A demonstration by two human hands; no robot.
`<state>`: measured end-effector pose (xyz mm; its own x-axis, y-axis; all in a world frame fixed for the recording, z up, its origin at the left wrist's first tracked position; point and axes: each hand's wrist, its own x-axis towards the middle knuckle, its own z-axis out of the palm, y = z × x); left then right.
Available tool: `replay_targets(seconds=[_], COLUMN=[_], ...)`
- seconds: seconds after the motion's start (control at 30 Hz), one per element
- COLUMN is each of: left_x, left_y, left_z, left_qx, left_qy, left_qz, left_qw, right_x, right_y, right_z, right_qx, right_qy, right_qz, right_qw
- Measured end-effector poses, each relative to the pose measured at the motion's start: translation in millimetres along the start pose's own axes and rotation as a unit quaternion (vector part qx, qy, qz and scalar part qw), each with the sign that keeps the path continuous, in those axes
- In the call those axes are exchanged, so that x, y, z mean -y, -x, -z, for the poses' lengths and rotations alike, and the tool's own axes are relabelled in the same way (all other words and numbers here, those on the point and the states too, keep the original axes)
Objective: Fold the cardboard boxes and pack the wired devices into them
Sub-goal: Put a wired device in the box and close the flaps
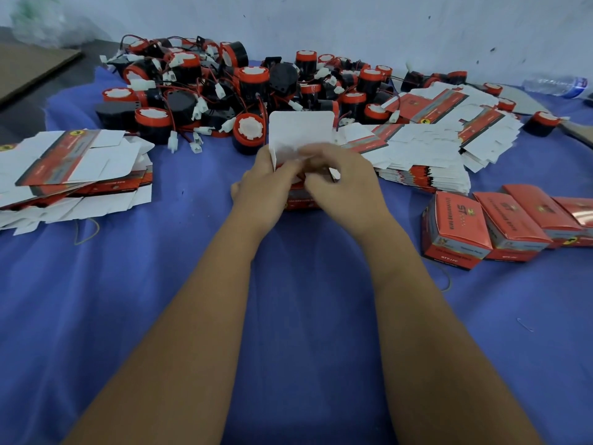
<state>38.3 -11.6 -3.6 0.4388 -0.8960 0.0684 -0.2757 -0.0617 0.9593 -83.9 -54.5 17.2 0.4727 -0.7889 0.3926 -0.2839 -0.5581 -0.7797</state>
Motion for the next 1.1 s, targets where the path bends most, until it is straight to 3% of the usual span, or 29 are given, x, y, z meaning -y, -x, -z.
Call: replay_targets(seconds=[0.1,0.2,0.3,0.43,0.57,0.63,0.77,0.93,1.0,1.1], left_x=[0.5,0.5,0.4,-1.9,-6.0,-6.4,2.5,10.9,14.4,12.9], left_y=[-1.2,-2.4,-3.4,0.6,3.1,3.6,-5.1,-8.8,-8.9,-5.7], left_z=[-1.3,0.2,2.4,2.9,5.7,6.8,9.3,6.7,7.7,11.3], left_qx=[0.005,0.007,0.000,0.019,0.021,0.036,0.033,-0.072,-0.110,-0.101], left_qy=[-0.020,-0.013,0.004,0.034,0.188,0.181,0.121,0.095,0.119,0.143], left_qz=[-0.014,-0.020,-0.020,-0.019,-0.024,-0.056,-0.039,-0.103,-0.111,-0.088], left_qw=[1.000,1.000,1.000,0.999,0.982,0.981,0.991,0.988,0.981,0.981], right_x=[-2.3,-7.2,-11.8,-15.9,-17.4,-19.4,-21.1,-21.4,-19.6,-17.2], right_y=[-2.2,-5.7,-8.7,-8.0,-7.2,-7.3,-6.5,-4.2,-5.2,-7.3], right_z=[1.8,1.5,-0.7,-10.8,-12.1,-10.5,-12.5,-11.9,-12.6,-9.8], right_qx=[-0.050,-0.098,-0.142,-0.089,-0.041,-0.045,-0.054,-0.042,-0.038,-0.032], right_qy=[-0.116,-0.057,-0.076,-0.098,-0.163,-0.178,-0.177,-0.180,-0.228,-0.312], right_qz=[-0.080,-0.049,-0.060,-0.099,-0.127,-0.125,-0.098,-0.068,-0.102,-0.179], right_qw=[0.989,0.992,0.985,0.986,0.978,0.975,0.978,0.980,0.968,0.932])
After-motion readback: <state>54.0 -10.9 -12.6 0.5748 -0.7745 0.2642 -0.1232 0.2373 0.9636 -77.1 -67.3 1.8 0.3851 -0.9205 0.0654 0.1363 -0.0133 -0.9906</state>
